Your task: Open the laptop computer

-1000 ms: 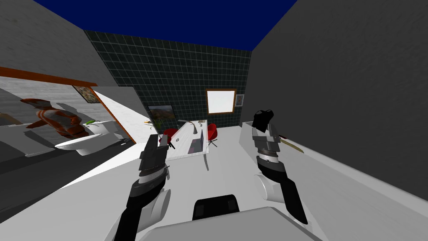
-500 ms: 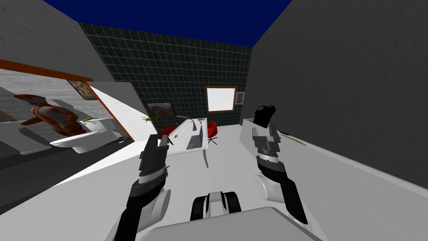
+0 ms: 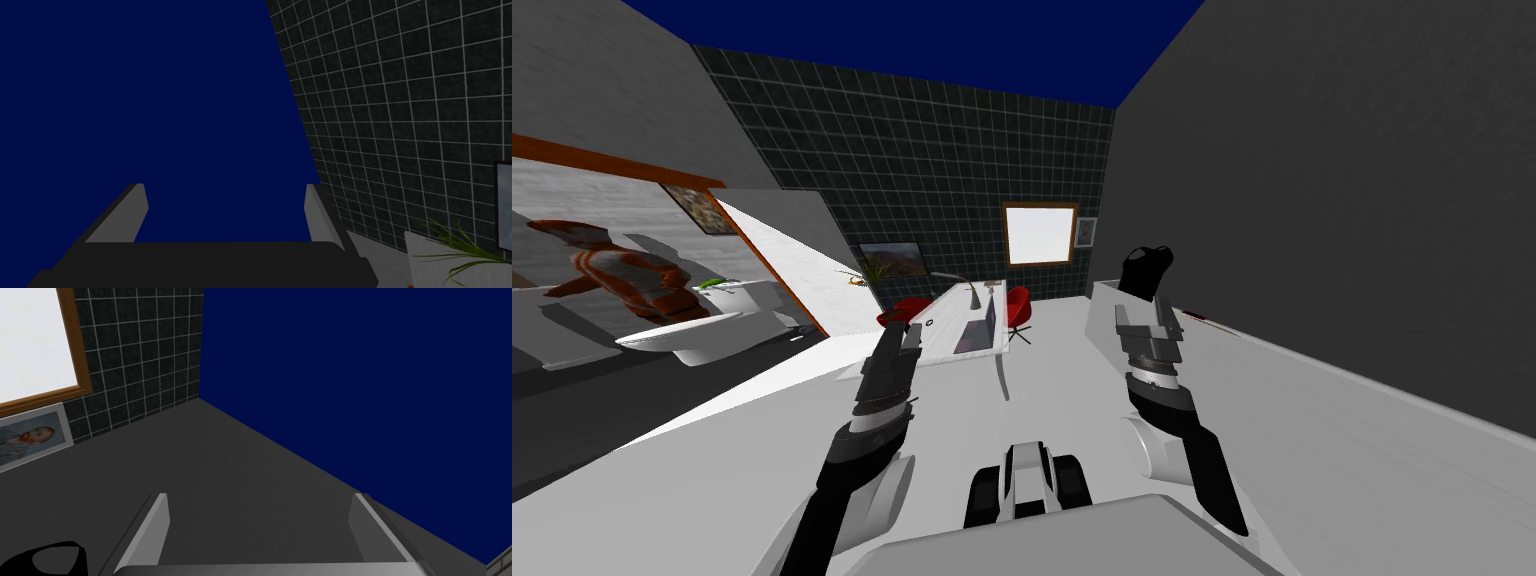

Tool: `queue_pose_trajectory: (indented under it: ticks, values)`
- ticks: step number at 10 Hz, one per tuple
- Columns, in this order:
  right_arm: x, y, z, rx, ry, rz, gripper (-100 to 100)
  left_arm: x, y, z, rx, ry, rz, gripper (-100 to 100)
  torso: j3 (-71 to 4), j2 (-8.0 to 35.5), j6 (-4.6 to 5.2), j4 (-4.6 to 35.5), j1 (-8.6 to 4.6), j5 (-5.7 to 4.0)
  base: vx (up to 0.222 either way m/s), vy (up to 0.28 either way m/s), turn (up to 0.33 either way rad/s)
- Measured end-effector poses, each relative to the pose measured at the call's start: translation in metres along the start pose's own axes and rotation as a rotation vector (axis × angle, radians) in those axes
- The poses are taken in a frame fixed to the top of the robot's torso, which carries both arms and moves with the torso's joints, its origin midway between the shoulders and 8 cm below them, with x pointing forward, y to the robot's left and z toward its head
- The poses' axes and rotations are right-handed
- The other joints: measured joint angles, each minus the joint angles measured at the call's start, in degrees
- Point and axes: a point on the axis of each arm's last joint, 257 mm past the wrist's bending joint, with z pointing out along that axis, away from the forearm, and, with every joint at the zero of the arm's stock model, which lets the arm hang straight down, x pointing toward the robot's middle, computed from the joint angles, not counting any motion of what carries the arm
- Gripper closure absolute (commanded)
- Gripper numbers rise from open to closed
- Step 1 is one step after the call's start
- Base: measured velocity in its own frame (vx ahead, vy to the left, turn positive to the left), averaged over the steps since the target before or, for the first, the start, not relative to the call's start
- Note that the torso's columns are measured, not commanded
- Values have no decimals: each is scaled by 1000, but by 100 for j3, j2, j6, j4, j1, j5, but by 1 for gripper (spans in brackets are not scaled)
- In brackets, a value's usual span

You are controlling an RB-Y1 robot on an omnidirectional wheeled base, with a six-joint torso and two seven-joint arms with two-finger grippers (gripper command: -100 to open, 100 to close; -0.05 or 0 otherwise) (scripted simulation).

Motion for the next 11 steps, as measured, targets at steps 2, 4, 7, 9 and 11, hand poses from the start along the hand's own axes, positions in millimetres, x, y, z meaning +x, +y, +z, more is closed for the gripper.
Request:
queue_pose_trajectory:
  ticks: [2, 4, 7, 9, 11]
  values:
    - [0, 0, 0, 0, 0, 0, 0, 6, 13, -3, -32, 40, 12, -100, 1, 4, 0, 3, 2, 1, 56, -22, -18]
    - [0, 0, 0, 0, 0, 0, 0, 13, 30, -3, -74, 70, 23, -100, 4, 10, 0, 4, 0, 0, 59, -29, -19]
    - [0, 0, 0, 0, 0, 0, 0, 20, 58, -8, -147, 101, 37, -100, 2, 7, 0, 3, 2, 0, 67, -30, -20]
    - [0, 0, 0, 0, 0, 0, 0, 25, 74, -11, -196, 112, 44, -100, 4, 9, -1, 4, 6, 1, 75, -24, -24]
    - [0, 0, 0, 0, 0, 0, 0, 26, 99, -17, -267, 117, 49, -100, 1, 5, 0, 3, -2, 0, 84, -41, -24]
